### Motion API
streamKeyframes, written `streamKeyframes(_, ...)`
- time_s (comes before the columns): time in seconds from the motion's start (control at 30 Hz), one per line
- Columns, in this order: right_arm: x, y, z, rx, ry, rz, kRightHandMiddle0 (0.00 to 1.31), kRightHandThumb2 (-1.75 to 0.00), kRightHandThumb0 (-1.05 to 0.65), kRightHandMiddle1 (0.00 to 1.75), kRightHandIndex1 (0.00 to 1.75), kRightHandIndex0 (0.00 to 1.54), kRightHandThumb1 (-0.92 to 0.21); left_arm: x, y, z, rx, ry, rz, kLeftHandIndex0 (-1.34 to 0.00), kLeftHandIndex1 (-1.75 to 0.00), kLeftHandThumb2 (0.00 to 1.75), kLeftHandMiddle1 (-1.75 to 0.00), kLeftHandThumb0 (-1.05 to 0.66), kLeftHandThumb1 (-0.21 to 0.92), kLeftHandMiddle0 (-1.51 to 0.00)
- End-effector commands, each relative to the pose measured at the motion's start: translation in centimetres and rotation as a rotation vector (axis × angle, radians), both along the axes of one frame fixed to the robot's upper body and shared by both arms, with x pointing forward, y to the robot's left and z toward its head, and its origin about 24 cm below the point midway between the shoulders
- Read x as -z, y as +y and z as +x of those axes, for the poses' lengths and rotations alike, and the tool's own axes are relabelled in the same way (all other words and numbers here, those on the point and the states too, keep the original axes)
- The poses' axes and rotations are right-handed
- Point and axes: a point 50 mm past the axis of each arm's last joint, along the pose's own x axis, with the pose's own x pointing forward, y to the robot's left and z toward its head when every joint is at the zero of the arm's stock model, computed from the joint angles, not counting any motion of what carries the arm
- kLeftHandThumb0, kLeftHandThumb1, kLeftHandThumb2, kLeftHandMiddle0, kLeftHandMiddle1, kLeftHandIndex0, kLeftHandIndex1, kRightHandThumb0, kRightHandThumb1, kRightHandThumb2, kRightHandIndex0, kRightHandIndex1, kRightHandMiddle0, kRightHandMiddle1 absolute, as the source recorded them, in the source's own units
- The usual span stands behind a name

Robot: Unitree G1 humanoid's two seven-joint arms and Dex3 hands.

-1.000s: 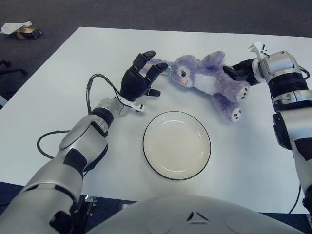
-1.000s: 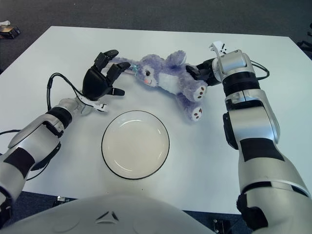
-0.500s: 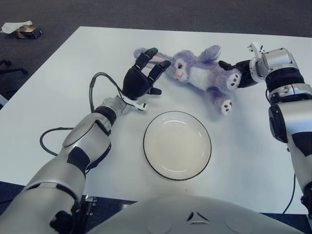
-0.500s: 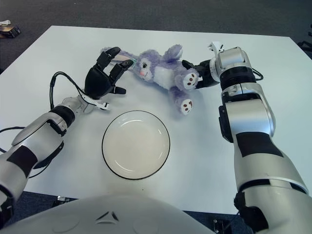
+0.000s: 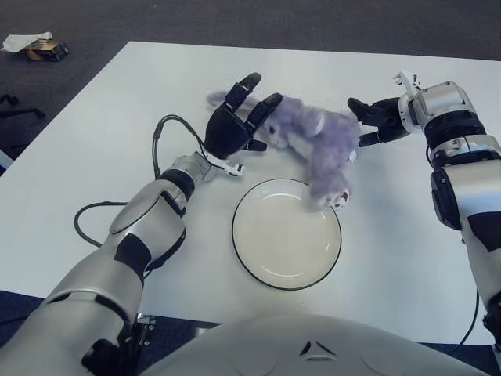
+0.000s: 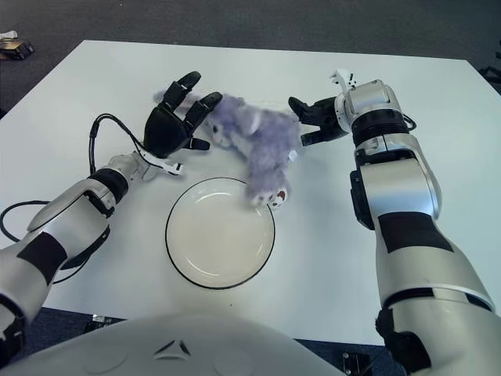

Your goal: Put the doll into the plate.

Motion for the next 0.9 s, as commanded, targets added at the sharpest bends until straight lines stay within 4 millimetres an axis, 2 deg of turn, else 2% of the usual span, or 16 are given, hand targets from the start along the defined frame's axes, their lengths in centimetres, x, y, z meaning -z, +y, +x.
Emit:
streamKeyframes(0.0, 0.2, 0.0, 0.0, -0.026, 0.000, -0.005, 0.42, -1.00, -0.41, 1.75, 1.75, 1.26, -0.57, -0.5, -0.6, 0.3, 0.000, -0.015, 0.013, 0.00, -0.51, 0.64, -0.40, -0.64, 0.78, -0.02)
streamKeyframes(0.23, 0.5, 0.0, -0.2, -0.037, 0.048, -0.012, 0.45, -1.05, -0.42, 1.75, 1.75, 1.27, -0.53, -0.6, -1.2, 0.3, 0.003, -0.024, 0.009, 0.00, -0.45, 0.63, -0.36, -0.60, 0.78, -0.01)
streamKeyframes(0.4, 1.6, -0.7, -0.2, -0.190, 0.038, -0.178, 0.43, -1.02, -0.41, 1.75, 1.75, 1.25, -0.55, -0.7, -1.4, 0.2, 0.014, -0.030, -0.019, 0.00, -0.50, 0.66, -0.35, -0.59, 0.72, -0.03)
streamKeyframes(0.53, 1.4, -0.8, 0.3, -0.373, -0.084, -0.370, 0.43, -1.01, -0.41, 1.75, 1.75, 1.24, -0.55, -0.8, -1.5, 0.3, 0.019, -0.019, -0.030, 0.00, -0.56, 0.68, -0.36, -0.59, 0.68, -0.05)
streamKeyframes(0.67, 1.0, -0.2, 0.1, -0.526, -0.252, -0.638, 0.42, -1.00, -0.41, 1.75, 1.75, 1.21, -0.56, -0.8, -1.5, 0.3, 0.022, -0.012, -0.033, 0.00, -0.61, 0.73, -0.39, -0.59, 0.62, -0.06)
streamKeyframes(0.73, 0.9, 0.1, -0.4, -0.566, -0.319, -0.723, 0.42, -0.99, -0.41, 1.75, 1.75, 1.19, -0.57, -0.8, -1.5, 0.2, 0.023, -0.010, -0.033, 0.00, -0.62, 0.75, -0.40, -0.58, 0.60, -0.06)
streamKeyframes(0.87, 1.4, -0.4, -0.9, -0.539, -0.564, -0.969, 0.38, -0.92, -0.40, 1.75, 1.75, 1.12, -0.63, -0.5, -1.3, 0.1, 0.024, 0.001, -0.026, 0.00, -0.63, 0.77, -0.41, -0.58, 0.58, -0.06)
